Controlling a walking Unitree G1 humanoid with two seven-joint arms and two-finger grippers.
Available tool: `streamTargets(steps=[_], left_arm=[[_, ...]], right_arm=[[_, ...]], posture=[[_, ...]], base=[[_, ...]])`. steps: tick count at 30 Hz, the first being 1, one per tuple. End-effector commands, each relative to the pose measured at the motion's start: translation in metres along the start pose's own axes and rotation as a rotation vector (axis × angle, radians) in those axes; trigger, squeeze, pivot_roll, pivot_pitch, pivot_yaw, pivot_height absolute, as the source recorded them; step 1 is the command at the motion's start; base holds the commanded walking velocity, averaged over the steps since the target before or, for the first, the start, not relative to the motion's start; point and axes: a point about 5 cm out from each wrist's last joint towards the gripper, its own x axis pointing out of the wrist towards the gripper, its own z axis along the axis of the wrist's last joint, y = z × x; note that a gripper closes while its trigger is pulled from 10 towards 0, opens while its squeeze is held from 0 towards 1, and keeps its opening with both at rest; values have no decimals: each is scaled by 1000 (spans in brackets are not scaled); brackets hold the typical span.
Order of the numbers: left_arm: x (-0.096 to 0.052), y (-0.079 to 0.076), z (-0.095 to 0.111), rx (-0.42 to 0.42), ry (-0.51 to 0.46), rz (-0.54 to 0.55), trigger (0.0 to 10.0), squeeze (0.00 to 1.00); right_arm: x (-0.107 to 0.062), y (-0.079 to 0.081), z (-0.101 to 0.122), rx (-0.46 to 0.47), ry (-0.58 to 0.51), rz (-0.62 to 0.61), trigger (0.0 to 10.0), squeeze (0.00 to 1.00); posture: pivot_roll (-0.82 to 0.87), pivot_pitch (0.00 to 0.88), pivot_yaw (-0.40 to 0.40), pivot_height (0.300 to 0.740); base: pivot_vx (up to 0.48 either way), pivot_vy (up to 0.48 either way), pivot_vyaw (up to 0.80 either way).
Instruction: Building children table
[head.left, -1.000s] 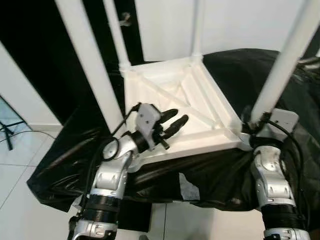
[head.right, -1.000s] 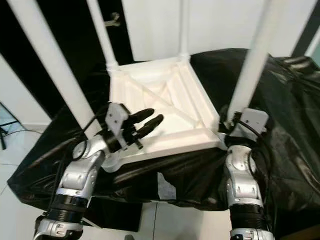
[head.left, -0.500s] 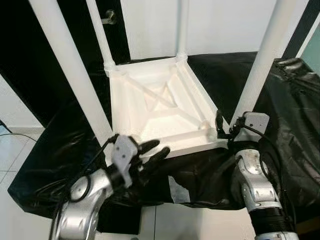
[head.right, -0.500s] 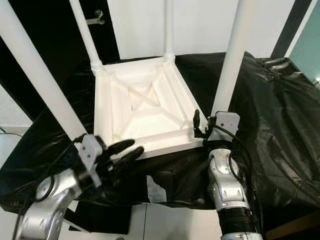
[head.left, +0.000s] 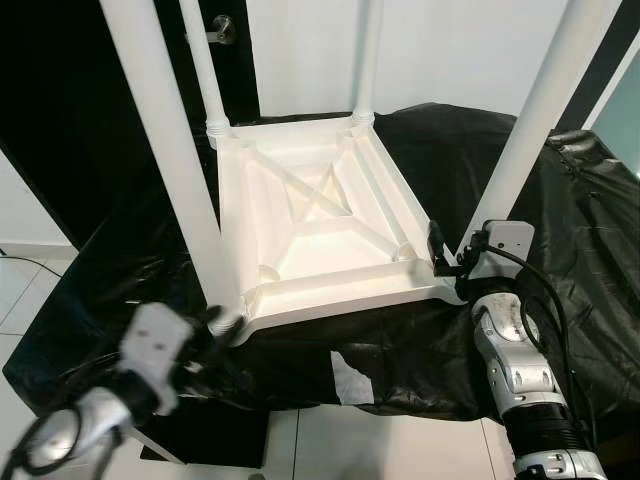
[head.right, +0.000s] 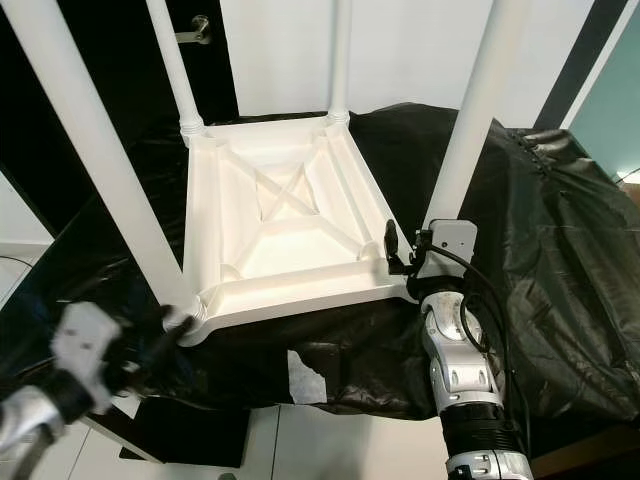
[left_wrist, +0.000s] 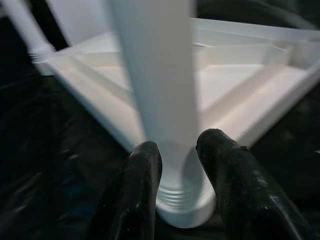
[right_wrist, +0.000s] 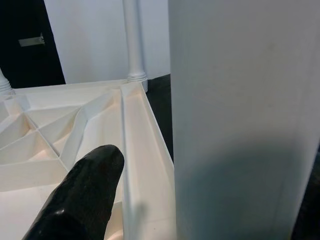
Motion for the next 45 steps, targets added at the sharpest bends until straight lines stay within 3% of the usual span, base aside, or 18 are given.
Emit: streamTargets(steps=[1,6,10,15,21,25,29,37,42,45], left_arm=[[-2,3,-1,-7,7,37,10000,0],[-5,7,-2,-4,9,82,10000,0],[-5,17,-6,2,33,192,10000,0],[7,30,-10,77,47,420,10000,0],[16,35,-8,109,34,535,10000,0],[39,36,-9,161,58,686,10000,0],[47,35,-13,164,85,738,10000,0],[57,51,-21,181,119,821,10000,0],[69,63,-23,181,137,876,10000,0],[86,63,-22,164,112,876,10000,0]], right_arm=[[-2,9,0,8,-4,54,10000,0],[-6,8,-4,12,7,48,10000,0],[-8,6,-4,22,8,31,10000,0],[-13,7,-5,37,14,22,10000,0],[-15,7,-5,43,15,14,10000,0],[-19,9,-5,51,17,8,10000,0],[-23,9,-5,53,21,2,10000,0],[-27,8,-6,56,25,-12,10000,0],[-30,9,-8,70,44,-17,10000,0],[-37,15,-10,70,68,4,10000,0]], posture=[[122,0,-48,740],[122,0,-43,740],[111,0,-33,740],[93,0,-23,740],[80,0,-13,740],[49,0,1,740],[27,0,14,740],[-3,0,34,740],[-17,0,43,740],[-32,0,45,740]], base=[[0,0,0],[0,0,0],[0,0,0],[0,0,0],[0,0,0],[0,0,0],[0,0,0],[0,0,0],[0,0,0],[0,0,0]])
